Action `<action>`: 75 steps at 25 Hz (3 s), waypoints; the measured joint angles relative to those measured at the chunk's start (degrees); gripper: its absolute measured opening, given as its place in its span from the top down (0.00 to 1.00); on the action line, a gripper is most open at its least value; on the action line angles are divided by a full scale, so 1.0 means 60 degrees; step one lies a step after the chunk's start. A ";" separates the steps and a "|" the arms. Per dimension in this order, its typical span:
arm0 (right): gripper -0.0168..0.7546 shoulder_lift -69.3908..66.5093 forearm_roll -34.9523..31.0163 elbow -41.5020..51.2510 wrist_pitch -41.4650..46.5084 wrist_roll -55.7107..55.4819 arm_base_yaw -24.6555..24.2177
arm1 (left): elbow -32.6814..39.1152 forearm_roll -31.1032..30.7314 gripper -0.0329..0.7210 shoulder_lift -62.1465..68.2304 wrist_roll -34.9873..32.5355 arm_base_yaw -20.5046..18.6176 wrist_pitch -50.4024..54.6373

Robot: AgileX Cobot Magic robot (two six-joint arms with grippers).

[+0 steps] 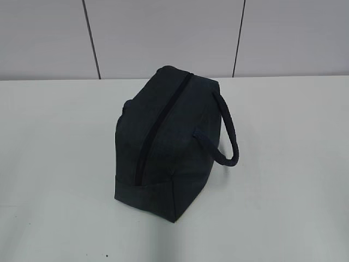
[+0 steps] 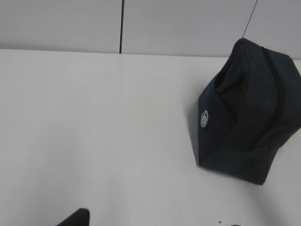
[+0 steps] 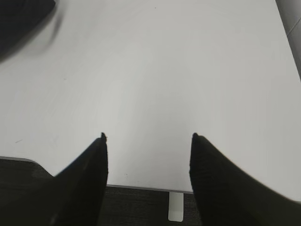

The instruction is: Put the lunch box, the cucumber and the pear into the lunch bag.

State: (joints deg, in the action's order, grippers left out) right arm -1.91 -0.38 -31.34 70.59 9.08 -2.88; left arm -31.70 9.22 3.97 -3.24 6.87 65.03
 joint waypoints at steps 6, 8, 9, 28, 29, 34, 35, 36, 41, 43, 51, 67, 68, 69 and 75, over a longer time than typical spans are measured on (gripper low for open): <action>0.41 0.0152 -0.0212 0.0431 -0.0644 0.0000 0.0000 | 0.0254 -0.0448 0.28 -0.0670 0.0000 0.0000 -0.0278; 0.41 0.0152 -0.0233 0.0447 -0.0659 -0.0019 0.0000 | 0.0266 -0.0691 0.28 -0.0679 0.0000 0.0000 -0.0268; 0.41 0.0152 -0.0233 0.0447 -0.0679 -0.0019 0.0000 | 0.0266 -0.0735 0.28 -0.0679 0.0000 0.0000 -0.0268; 0.41 0.0152 -0.0233 0.0447 -0.0715 -0.0038 0.0000 | 0.0277 -0.0749 0.28 -0.0679 0.0000 0.0000 -0.0268; 0.41 0.0152 -0.0233 0.0447 -0.0715 -0.0038 0.0000 | 0.0277 -0.0789 0.28 -0.0679 0.0000 0.0000 -0.0268; 0.41 0.0152 -0.0233 0.0447 -0.0715 -0.0038 0.0000 | 0.0277 -0.0884 0.28 -0.0679 -0.0380 0.0000 -0.0268; 0.41 0.0152 -0.0233 0.0447 -0.0715 -0.0038 0.0000 | 0.0277 -0.0895 0.28 -0.0679 -0.0497 0.0000 -0.0268; 0.41 0.0152 -0.0233 0.0447 -0.0715 -0.0038 0.0000 | 0.0277 -0.0895 0.28 -0.0679 -0.0556 0.0000 -0.0268; 0.41 0.0152 -0.0233 0.0447 -0.0731 -0.0038 0.0000 | 0.0277 -0.0846 0.29 -0.0679 -0.0628 0.0000 -0.0268; 0.41 0.0152 -0.0233 0.0447 -0.0731 -0.0038 0.0000 | 0.0277 -0.0837 0.29 -0.0679 -0.0636 0.0000 -0.0268; 0.41 0.0434 -0.0233 0.0447 -0.0731 -0.0038 0.0000 | 0.0277 -0.0827 0.29 -0.0679 -0.0647 0.0000 -0.0268; 0.41 0.0494 -0.0233 0.0447 -0.0750 -0.0038 0.0907 | 0.0295 -0.0817 0.30 -0.0832 -0.0647 0.0000 -0.0257; 0.41 0.0494 -0.0233 0.0447 -0.0750 -0.0038 0.0907 | 0.0295 -0.0817 0.30 -0.0832 -0.0647 0.0000 -0.0257; 0.41 0.0494 -0.0233 0.0447 -0.0750 -0.0038 0.0907 | 0.0295 -0.0817 0.30 -0.0832 -0.0647 0.0000 -0.0257; 0.41 0.0494 -0.0233 0.0447 -0.0750 -0.0038 0.0907 | 0.0295 -0.0817 0.30 -0.0832 -0.0647 0.0000 -0.0257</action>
State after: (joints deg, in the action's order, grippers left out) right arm 1.05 -1.78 -28.65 66.09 8.85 2.56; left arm -29.94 4.32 -1.02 -7.13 6.87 63.49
